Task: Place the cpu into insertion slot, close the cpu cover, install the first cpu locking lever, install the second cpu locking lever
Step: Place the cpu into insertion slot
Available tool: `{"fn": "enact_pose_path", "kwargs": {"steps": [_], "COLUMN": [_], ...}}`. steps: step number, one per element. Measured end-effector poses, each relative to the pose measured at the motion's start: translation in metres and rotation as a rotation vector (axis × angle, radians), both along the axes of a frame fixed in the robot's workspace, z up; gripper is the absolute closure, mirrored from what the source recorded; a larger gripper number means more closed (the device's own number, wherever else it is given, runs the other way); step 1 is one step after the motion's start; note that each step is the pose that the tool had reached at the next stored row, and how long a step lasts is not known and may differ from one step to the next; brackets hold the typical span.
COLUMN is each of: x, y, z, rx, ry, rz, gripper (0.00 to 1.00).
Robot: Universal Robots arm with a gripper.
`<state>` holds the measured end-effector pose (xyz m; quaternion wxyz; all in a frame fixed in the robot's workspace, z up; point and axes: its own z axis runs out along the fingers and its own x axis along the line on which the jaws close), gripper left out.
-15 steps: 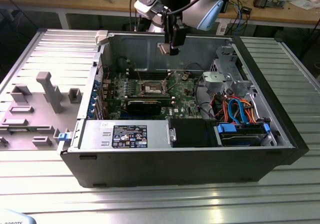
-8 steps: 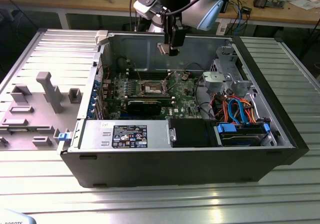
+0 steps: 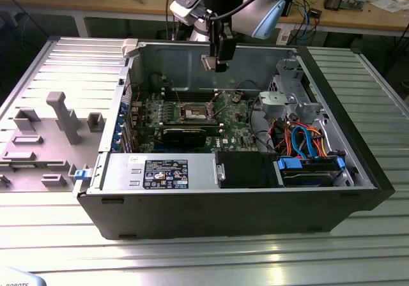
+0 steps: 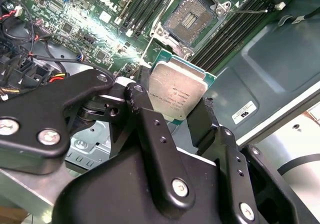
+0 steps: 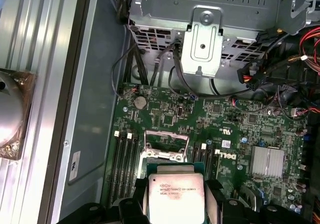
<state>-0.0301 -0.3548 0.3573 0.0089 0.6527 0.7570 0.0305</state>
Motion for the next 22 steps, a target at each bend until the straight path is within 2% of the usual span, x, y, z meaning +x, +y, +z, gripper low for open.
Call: {"fn": "enact_pose_path", "kwargs": {"steps": [9,11,17,18,21,22], "x": [-0.0006,-0.0009,-0.0014,-0.0015,-0.0015,-0.0015], "y": [0.0,0.0,0.0,0.0,0.0003,0.0004], "z": [-0.0017,-0.0025,-0.0042,-0.0046,-0.0063,-0.0067], "rx": [0.0002,0.0,0.0,-0.0001,-0.0003,-0.0003], "ry": [0.0045,0.0092,0.0168,0.0191,0.0333,0.0358], "rz": [-0.022,-0.034,-0.051,-0.056,-0.075,-0.079], "gripper": [0.46,0.46,0.46,0.46,0.46,0.46]}}
